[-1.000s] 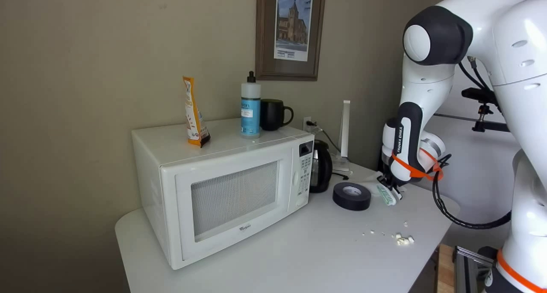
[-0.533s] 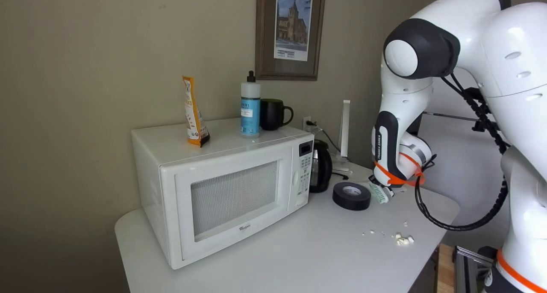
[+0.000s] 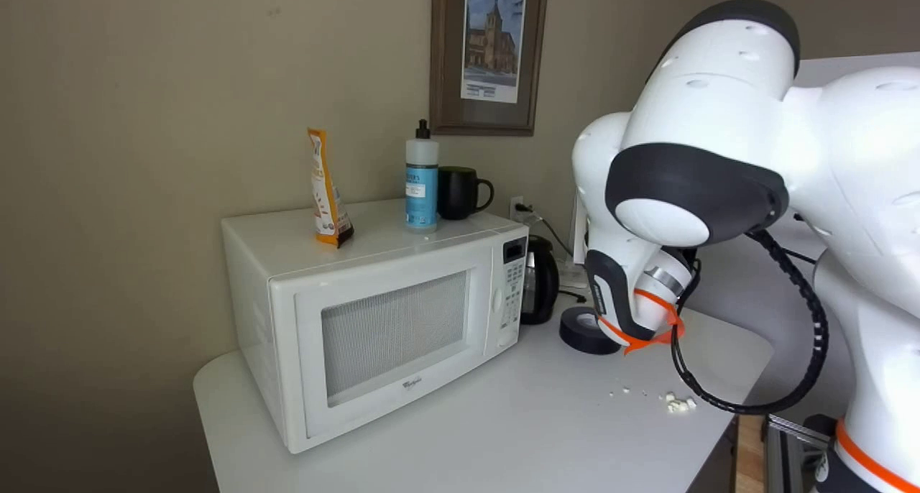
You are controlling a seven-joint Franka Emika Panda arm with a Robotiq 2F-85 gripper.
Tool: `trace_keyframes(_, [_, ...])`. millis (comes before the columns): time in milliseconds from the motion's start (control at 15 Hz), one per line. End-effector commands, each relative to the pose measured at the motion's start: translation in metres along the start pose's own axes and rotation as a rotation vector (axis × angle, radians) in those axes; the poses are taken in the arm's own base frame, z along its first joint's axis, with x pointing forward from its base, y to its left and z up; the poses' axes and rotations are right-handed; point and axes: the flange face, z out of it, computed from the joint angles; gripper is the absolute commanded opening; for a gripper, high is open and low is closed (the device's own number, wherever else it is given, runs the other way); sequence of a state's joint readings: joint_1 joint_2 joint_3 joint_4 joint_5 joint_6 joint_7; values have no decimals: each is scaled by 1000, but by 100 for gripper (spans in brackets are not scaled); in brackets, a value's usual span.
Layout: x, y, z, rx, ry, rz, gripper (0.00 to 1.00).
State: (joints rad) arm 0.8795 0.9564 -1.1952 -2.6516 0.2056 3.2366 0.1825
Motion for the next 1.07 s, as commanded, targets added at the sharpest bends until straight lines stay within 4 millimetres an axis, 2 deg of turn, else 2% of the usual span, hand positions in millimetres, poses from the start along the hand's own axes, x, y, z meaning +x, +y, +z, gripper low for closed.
trace_keyframes(0, [-6, -14, -10, -175, 32, -38, 5])
trace_keyframes(200, [-4, -29, -9, -282, 30, -73, 5])
trace_keyframes(733, [17, -64, -6, -557, 59, -248, 5])
trace_keyframes(800, [10, -48, -37, -559, 47, -274, 5])
trace_keyframes(1000, [15, -67, -54, -678, 71, -377, 5])
